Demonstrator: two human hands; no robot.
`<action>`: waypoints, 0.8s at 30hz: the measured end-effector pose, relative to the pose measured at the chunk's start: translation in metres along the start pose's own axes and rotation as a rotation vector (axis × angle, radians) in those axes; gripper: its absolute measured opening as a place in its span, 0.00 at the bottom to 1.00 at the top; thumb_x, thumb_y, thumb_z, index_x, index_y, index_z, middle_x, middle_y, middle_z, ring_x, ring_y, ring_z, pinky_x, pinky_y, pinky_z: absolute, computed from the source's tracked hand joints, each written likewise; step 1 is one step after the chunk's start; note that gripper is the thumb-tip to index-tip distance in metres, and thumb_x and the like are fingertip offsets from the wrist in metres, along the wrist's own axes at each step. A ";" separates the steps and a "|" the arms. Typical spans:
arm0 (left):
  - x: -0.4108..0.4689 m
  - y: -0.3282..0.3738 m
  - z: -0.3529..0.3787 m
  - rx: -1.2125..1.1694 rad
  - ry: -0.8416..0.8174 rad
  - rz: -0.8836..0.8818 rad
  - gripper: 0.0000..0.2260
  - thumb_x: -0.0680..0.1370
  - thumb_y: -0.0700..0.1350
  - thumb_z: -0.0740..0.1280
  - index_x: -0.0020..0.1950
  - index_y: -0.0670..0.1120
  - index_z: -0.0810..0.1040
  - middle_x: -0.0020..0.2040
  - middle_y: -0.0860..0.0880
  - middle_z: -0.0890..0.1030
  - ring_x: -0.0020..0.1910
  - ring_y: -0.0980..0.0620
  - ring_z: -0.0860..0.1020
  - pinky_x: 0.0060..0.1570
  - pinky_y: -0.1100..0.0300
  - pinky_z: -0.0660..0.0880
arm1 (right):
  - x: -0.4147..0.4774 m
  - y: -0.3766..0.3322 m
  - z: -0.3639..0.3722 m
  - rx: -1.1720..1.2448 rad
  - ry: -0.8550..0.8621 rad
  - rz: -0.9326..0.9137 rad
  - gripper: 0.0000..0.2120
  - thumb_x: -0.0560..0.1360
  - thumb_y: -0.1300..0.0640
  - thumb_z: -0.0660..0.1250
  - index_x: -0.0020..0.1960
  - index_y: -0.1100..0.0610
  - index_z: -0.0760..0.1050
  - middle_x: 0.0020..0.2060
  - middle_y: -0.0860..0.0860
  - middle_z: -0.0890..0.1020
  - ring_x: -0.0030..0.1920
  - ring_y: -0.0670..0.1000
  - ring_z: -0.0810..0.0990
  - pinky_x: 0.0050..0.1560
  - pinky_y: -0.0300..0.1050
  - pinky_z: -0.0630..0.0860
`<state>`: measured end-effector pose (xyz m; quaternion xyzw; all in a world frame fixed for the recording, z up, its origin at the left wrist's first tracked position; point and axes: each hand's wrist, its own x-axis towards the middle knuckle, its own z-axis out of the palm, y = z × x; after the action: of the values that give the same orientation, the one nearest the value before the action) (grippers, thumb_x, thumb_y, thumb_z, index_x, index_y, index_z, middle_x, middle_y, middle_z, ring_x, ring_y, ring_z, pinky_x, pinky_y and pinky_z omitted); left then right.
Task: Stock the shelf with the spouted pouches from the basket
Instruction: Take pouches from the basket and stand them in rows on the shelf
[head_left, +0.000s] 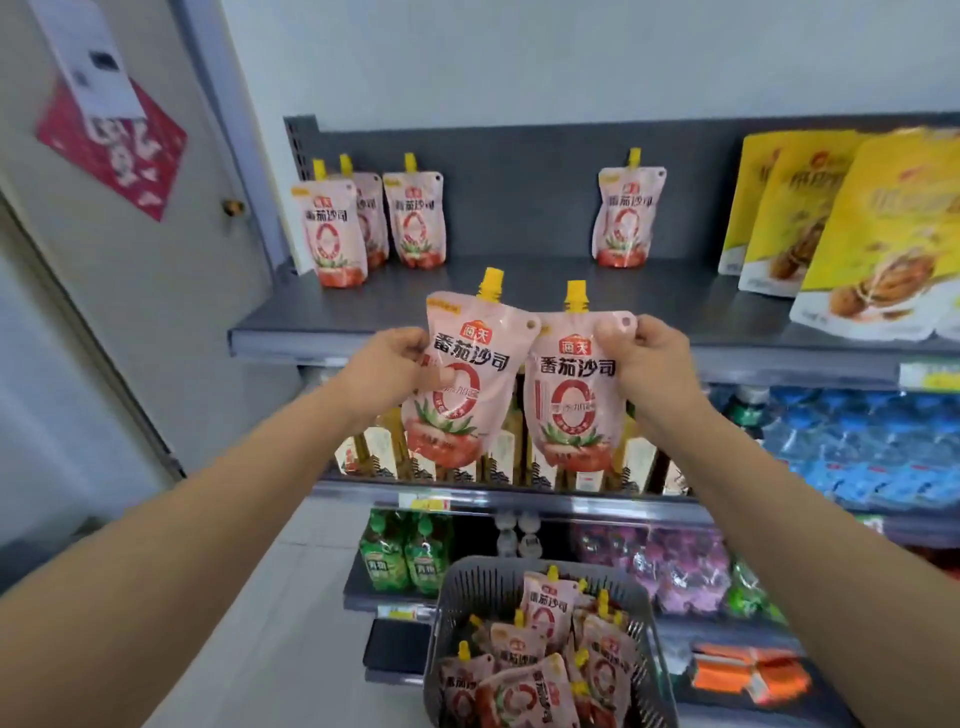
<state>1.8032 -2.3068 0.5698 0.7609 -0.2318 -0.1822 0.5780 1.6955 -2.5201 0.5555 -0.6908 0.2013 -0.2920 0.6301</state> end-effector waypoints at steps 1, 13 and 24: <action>-0.002 0.007 -0.007 -0.019 0.042 0.019 0.14 0.72 0.30 0.68 0.57 0.36 0.76 0.51 0.41 0.82 0.46 0.47 0.81 0.49 0.54 0.79 | 0.003 -0.011 0.006 0.037 -0.005 -0.024 0.08 0.76 0.55 0.65 0.48 0.59 0.76 0.38 0.53 0.85 0.39 0.52 0.85 0.37 0.52 0.83; 0.037 0.038 -0.133 -0.175 0.425 0.194 0.09 0.71 0.31 0.69 0.43 0.46 0.77 0.44 0.49 0.82 0.43 0.50 0.81 0.44 0.54 0.78 | 0.063 -0.090 0.109 0.122 -0.017 -0.193 0.04 0.76 0.55 0.64 0.45 0.56 0.74 0.39 0.50 0.84 0.36 0.48 0.85 0.34 0.45 0.81; 0.119 0.006 -0.226 -0.206 0.442 0.178 0.09 0.72 0.30 0.68 0.44 0.43 0.76 0.46 0.46 0.81 0.41 0.50 0.80 0.39 0.60 0.79 | 0.143 -0.082 0.213 0.131 0.026 -0.165 0.08 0.77 0.56 0.63 0.50 0.60 0.74 0.41 0.54 0.84 0.38 0.52 0.84 0.39 0.50 0.83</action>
<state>2.0238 -2.1959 0.6348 0.6958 -0.1463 0.0174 0.7029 1.9352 -2.4412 0.6503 -0.6583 0.1324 -0.3644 0.6452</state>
